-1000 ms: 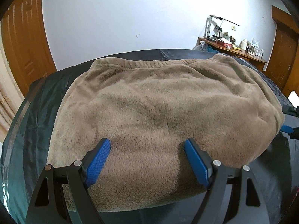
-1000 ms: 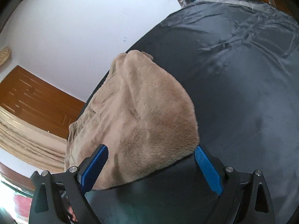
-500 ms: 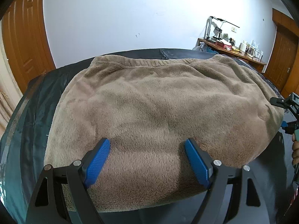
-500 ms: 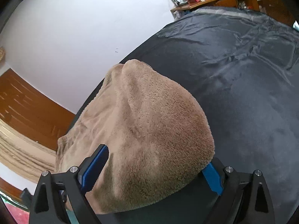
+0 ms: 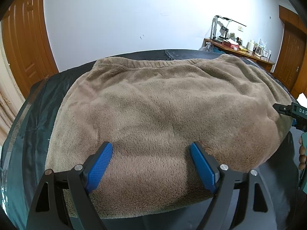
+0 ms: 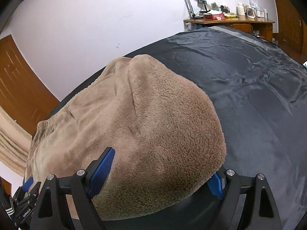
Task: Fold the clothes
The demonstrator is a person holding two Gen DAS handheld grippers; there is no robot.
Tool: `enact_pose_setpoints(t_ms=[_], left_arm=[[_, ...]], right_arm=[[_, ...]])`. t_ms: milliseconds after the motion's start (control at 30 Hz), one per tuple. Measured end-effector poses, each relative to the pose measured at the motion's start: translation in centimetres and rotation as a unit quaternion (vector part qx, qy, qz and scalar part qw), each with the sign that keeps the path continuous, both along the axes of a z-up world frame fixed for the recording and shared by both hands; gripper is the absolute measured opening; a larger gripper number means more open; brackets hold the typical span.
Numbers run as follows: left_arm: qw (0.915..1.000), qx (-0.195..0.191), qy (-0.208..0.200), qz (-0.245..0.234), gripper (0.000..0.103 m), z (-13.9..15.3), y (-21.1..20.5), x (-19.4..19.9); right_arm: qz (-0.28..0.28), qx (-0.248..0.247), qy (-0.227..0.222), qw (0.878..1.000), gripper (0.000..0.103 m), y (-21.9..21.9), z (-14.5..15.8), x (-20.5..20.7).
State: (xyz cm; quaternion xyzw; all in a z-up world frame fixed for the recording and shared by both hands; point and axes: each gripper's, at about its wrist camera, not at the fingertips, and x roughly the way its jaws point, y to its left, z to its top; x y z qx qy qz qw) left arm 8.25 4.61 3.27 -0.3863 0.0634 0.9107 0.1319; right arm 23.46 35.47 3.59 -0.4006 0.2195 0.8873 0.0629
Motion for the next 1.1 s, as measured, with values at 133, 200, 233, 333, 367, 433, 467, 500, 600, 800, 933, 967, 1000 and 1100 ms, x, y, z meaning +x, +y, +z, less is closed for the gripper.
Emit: enact_pose_setpoints(t_ms=[133, 200, 233, 333, 367, 433, 467, 500, 600, 800, 933, 967, 1000, 1100], left_arm=[[1.0, 0.001, 0.0, 0.0, 0.086, 0.0, -0.1, 0.0], [1.0, 0.001, 0.0, 0.0, 0.086, 0.0, -0.1, 0.0], [1.0, 0.001, 0.0, 0.0, 0.086, 0.0, -0.1, 0.0], [1.0, 0.0, 0.001, 0.0, 0.086, 0.0, -0.1, 0.0], [1.0, -0.001, 0.001, 0.0, 0.086, 0.0, -0.1, 0.1], [1.0, -0.002, 0.002, 0.001, 0.086, 0.0, 0.0, 0.1], [1.0, -0.003, 0.002, 0.001, 0.086, 0.0, 0.0, 0.1], [1.0, -0.003, 0.002, 0.001, 0.086, 0.0, 0.0, 0.1], [1.0, -0.004, 0.002, 0.001, 0.086, 0.0, 0.0, 0.1], [1.0, -0.007, 0.004, 0.002, 0.086, 0.0, 0.2, 0.1], [1.0, -0.006, 0.003, 0.002, 0.086, 0.0, 0.1, 0.1], [1.0, -0.005, 0.003, 0.002, 0.086, 0.0, 0.1, 0.1], [1.0, -0.005, 0.003, 0.002, 0.086, 0.0, 0.1, 0.1], [1.0, 0.003, 0.001, 0.005, 0.086, 0.2, -0.2, 0.2]], right_arm=[[0.022, 0.011, -0.003, 1.0, 0.096, -0.5, -0.2, -0.3], [0.028, 0.006, -0.001, 1.0, 0.103, -0.5, -0.3, -0.3], [0.026, 0.007, 0.0, 1.0, 0.103, -0.5, -0.2, -0.5], [0.025, 0.011, 0.001, 1.0, 0.103, -0.6, -0.2, -0.4], [0.026, 0.013, 0.001, 1.0, 0.103, -0.7, -0.2, -0.4], [0.023, 0.008, 0.005, 1.0, 0.103, -0.7, -0.2, -0.4], [0.019, 0.007, 0.006, 1.0, 0.103, -0.7, -0.2, -0.2], [0.015, 0.006, 0.007, 1.0, 0.103, -0.8, -0.1, 0.0], [0.008, 0.013, 0.008, 1.0, 0.096, -1.0, 0.0, -0.4], [0.009, -0.028, 0.02, 0.999, 0.053, -0.2, 0.3, -1.4], [0.005, -0.036, 0.027, 0.999, 0.052, -0.1, 0.7, -1.8], [0.002, -0.048, 0.026, 0.998, 0.053, 0.2, 0.4, -1.9], [0.0, -0.06, 0.024, 0.998, 0.053, 0.5, 0.2, -1.9], [-0.008, -0.1, 0.024, 0.995, 0.055, 1.5, -0.6, -2.1]])
